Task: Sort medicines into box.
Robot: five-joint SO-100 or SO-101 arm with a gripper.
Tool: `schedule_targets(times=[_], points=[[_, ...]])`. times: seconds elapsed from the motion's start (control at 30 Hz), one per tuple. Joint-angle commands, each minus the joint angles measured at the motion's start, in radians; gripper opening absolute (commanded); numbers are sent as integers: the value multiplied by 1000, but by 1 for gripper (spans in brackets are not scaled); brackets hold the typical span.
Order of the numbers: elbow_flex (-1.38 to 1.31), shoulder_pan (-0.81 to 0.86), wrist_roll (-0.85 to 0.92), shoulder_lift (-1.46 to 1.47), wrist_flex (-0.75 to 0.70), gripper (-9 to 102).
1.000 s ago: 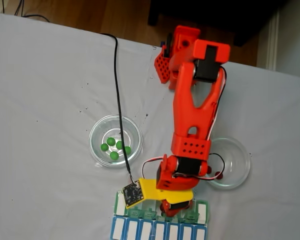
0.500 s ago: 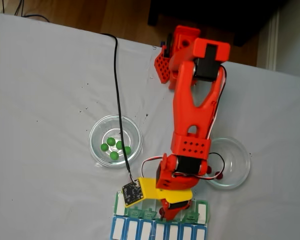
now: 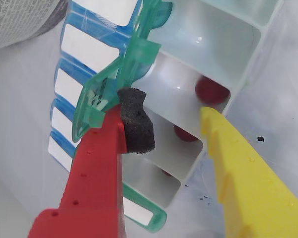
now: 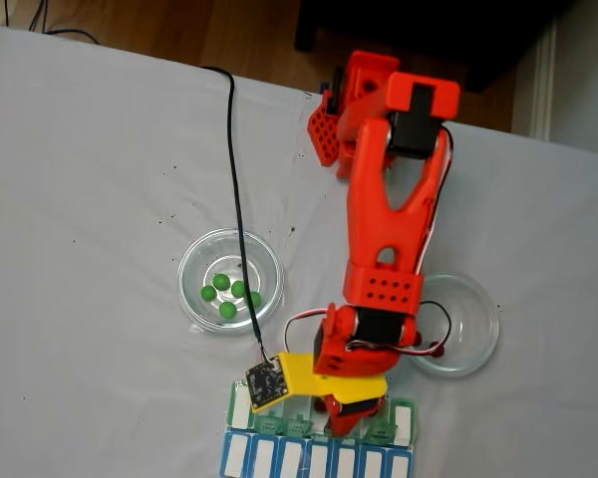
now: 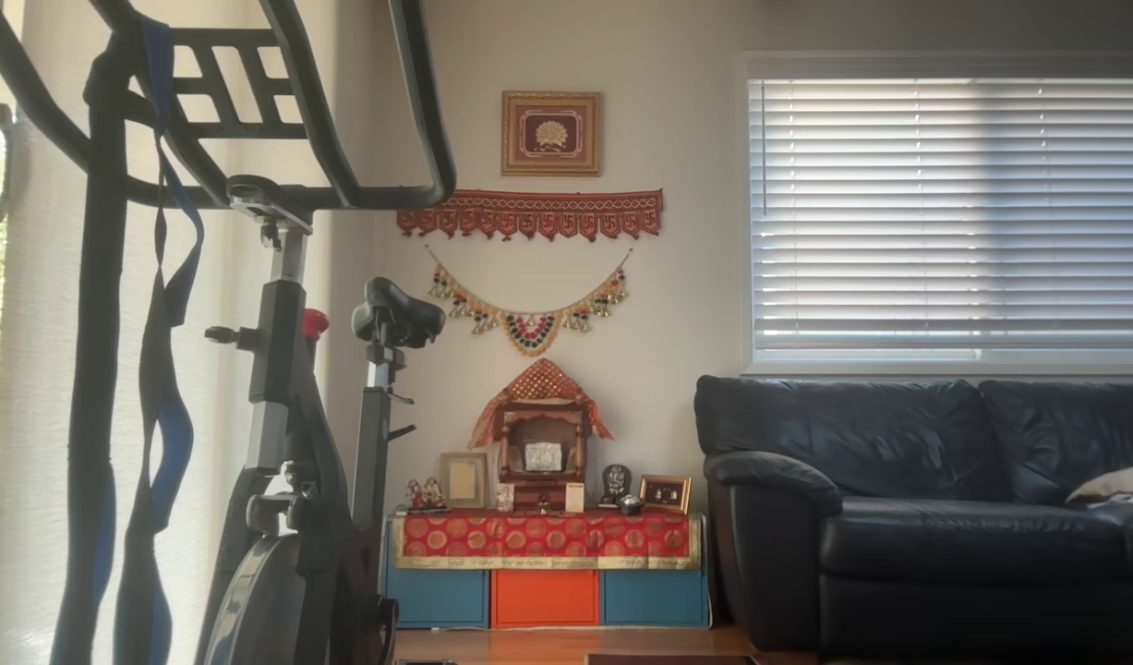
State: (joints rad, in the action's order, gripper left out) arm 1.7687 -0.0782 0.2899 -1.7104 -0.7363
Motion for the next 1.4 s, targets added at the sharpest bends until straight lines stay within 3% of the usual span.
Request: schedule_targets(times=[0.0,0.13,0.23,0.37,0.63,0.8,1.03,1.2,1.37], points=[[-8,-26,6,-126,5,18],[25,-44,17,-187,18,14],[104,-78,46,-267,103,1],[138,-109,78,-341,103,1],[103,-202,37,-483,-112,1],[-34,-291,12,-417,-391,1],[-109,-399,-54,-322,-571,1],[-101,-428,-120,-290,-588,1],[21,-456,-190,-348,-494,1]])
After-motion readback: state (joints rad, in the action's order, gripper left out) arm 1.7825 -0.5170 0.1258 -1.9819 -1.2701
